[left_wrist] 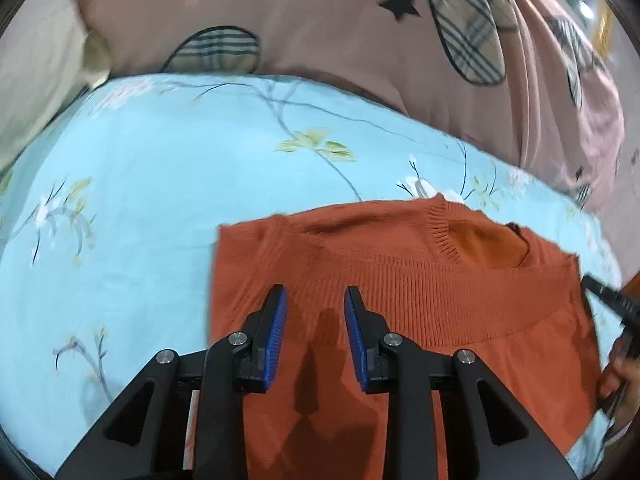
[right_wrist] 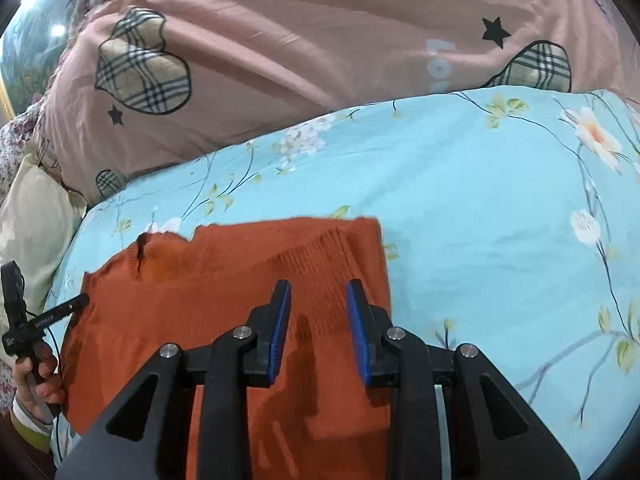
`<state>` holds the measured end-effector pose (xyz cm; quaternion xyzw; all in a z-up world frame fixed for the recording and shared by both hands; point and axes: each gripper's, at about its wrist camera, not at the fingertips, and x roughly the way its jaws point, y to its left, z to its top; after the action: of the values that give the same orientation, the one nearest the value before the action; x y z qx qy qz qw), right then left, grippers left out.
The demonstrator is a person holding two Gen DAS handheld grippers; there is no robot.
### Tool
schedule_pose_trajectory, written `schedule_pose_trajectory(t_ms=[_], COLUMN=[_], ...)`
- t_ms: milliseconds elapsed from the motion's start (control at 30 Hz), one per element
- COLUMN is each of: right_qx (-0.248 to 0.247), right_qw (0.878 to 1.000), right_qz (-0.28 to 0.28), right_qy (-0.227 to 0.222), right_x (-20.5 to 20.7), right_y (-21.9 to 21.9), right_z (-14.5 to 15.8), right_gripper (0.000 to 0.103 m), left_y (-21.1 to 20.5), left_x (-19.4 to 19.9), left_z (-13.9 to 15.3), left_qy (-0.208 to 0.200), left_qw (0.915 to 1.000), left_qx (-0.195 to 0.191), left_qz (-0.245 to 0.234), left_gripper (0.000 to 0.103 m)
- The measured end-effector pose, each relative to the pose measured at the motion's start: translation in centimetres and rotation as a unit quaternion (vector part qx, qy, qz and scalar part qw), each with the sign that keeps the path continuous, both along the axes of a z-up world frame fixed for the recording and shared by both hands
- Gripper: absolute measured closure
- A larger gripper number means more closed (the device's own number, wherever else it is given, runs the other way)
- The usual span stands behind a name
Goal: Fold small clothes
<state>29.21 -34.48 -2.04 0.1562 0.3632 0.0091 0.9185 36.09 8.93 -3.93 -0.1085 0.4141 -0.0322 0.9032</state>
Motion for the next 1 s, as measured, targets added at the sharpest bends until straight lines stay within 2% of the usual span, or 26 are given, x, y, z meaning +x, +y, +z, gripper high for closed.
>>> schedule_pose_trajectory(t_ms=[200, 333, 367, 467, 567, 667, 733, 867, 1000], right_qx=[0.014, 0.037, 0.043, 0.058, 0.080, 0.089, 0.093, 0.098, 0.097], right_qw=[1.000, 0.999, 0.998, 0.998, 0.996, 0.995, 0.995, 0.995, 0.995], right_qz=[0.024, 0.032, 0.034, 0.037, 0.036, 0.035, 0.031, 0.028, 0.025], right_qy=[-0.004, 0.001, 0.002, 0.005, 0.010, 0.013, 0.011, 0.008, 0.009], right_x=[-5.9, -9.8, -10.8, -13.1, -14.7, -16.1, -16.9, -18.3, -18.8], right_y=[2.4, 4.3, 4.7, 6.0, 6.9, 7.9, 8.2, 8.7, 8.6], right_z=[-0.4, -1.3, -1.5, -2.1, -2.6, -2.7, -2.6, -2.3, -2.1], right_gripper=[0.073, 0.072, 0.072, 0.072, 0.072, 0.072, 0.072, 0.067, 0.065], left_y=[0.7, 0.0, -0.4, -1.2, -2.5, -2.9, -3.4, -4.4, -3.1], left_x=[-7.9, -13.7, -15.5, -19.1, -21.9, -23.4, -24.2, -24.5, -23.0], left_z=[0.3, -0.2, -0.6, -1.3, -1.9, -2.4, -2.8, -3.1, -3.9], left_qy=[-0.011, 0.000, 0.006, 0.014, 0.020, 0.027, 0.028, 0.024, 0.028], left_qw=[0.9998, 0.9993, 0.9990, 0.9985, 0.9975, 0.9945, 0.9917, 0.9919, 0.9908], left_qx=[-0.014, -0.032, -0.037, -0.047, -0.059, -0.096, -0.122, -0.121, -0.133], left_qz=[-0.009, -0.021, -0.024, -0.023, -0.033, -0.031, -0.031, -0.030, 0.007], left_gripper=[0.067, 0.064, 0.062, 0.047, 0.045, 0.045, 0.040, 0.035, 0.035])
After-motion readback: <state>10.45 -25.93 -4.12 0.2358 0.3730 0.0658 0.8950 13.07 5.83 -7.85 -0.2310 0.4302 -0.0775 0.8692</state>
